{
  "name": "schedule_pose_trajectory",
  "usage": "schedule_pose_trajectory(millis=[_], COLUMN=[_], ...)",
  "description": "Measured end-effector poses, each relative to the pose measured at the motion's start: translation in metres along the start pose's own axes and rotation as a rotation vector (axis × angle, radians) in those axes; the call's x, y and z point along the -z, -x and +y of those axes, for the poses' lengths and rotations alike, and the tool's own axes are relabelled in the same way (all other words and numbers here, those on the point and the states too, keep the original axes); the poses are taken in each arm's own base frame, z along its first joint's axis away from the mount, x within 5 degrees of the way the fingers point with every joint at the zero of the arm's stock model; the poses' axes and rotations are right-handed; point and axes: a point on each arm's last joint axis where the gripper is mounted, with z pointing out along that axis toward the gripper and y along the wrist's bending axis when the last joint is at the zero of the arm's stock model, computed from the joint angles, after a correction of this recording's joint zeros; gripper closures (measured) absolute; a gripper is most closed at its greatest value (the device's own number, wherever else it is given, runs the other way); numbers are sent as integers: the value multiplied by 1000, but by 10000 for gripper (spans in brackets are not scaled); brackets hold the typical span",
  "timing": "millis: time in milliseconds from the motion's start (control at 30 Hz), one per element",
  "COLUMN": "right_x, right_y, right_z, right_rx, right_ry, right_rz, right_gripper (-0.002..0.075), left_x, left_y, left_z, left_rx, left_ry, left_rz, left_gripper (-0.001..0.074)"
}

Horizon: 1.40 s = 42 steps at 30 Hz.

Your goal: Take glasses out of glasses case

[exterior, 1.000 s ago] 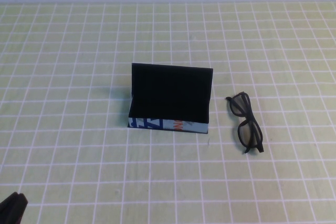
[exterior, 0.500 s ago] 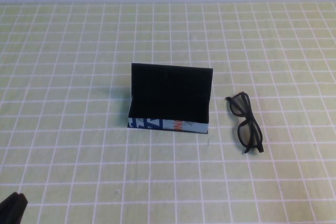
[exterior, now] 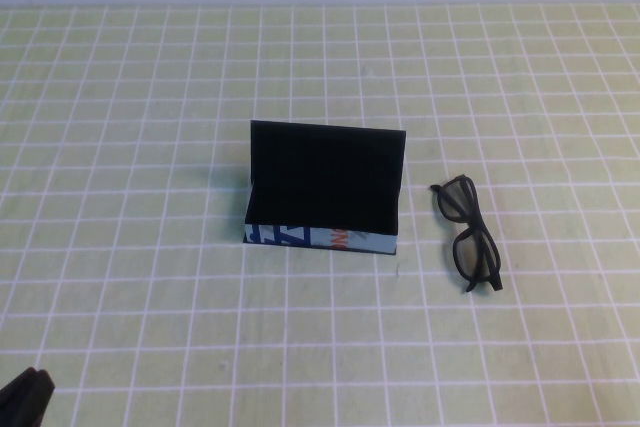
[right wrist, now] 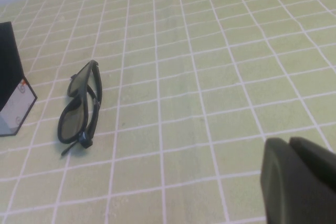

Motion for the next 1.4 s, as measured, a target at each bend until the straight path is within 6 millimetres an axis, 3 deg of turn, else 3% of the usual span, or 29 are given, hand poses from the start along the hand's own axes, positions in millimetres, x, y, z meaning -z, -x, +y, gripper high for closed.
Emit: schedule_pose_trajectory(millis=[700,1000,1400], right_x=[0,0,0], right_y=[0,0,0], right_z=[0,0,0], right_rx=[-11,-12,-14], right_ry=[4,4,5], right_rz=[0,0,0], right_gripper=[743,743,743], left_x=[0,3,4], left_y=[0,17,-8], left_z=[1,17,20], left_rx=[-33,-156,-150], left_ry=[7,202,212], left_rz=[0,-178,95], left_gripper=[739,739,739])
